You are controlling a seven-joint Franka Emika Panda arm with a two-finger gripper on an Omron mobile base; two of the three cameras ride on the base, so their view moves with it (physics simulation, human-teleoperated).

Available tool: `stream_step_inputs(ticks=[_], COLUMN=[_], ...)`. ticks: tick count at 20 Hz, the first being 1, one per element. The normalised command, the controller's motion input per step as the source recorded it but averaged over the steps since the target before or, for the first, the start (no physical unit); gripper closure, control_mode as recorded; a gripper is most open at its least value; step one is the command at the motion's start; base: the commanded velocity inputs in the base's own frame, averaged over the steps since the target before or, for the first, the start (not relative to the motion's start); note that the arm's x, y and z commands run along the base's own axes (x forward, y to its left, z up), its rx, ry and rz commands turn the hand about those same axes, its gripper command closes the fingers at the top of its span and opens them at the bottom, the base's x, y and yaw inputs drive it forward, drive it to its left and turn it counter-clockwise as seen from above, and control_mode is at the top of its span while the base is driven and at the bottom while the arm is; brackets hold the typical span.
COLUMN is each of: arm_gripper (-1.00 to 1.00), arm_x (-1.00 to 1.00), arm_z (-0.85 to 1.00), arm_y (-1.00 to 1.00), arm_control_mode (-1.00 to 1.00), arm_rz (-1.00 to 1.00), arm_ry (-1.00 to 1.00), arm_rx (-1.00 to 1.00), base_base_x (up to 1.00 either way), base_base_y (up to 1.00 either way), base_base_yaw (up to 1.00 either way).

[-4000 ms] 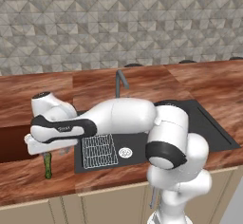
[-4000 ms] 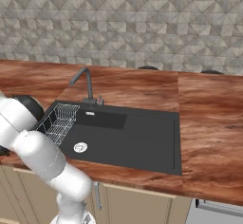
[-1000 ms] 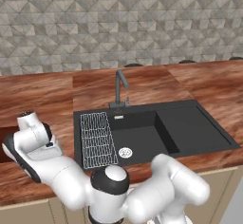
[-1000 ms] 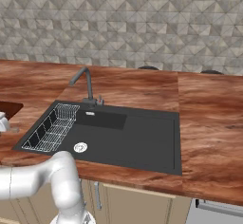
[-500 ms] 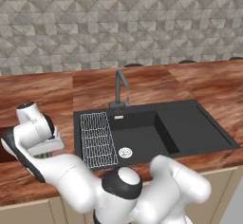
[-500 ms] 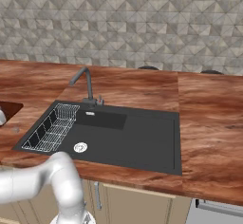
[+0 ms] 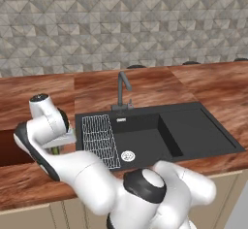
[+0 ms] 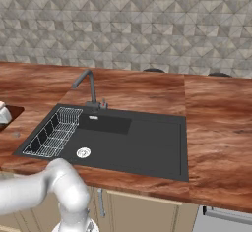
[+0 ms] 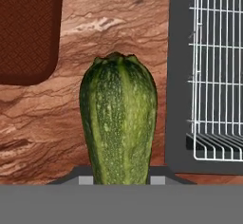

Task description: Pick up all produce items and place them in the sink. Turn on the sink faucet to wash them. Then turn the sink off and put them in the tray.

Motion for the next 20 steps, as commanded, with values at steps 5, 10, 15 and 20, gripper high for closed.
stream_step_inputs(ticks=[5, 10, 15, 20], arm_gripper=[1.0, 1.0, 1.0, 1.0], arm_x=[0.0, 0.0, 0.0, 0.0], arm_z=[0.23, 0.17, 0.11, 0.01], arm_y=[-0.55, -0.65, -0.72, -0.77], arm_control_mode=[-1.0, -1.0, -1.0, -1.0], arm_rz=[0.0, 0.0, 0.0, 0.0], arm_ry=[-0.09, -0.05, -0.04, -0.01], arm_rx=[0.08, 0.1, 0.11, 0.14], base_base_x=[0.0, 0.0, 0.0, 0.0], base_base_y=[0.0, 0.0, 0.0, 0.0], base_base_yaw=[0.0, 0.0, 0.0, 0.0])
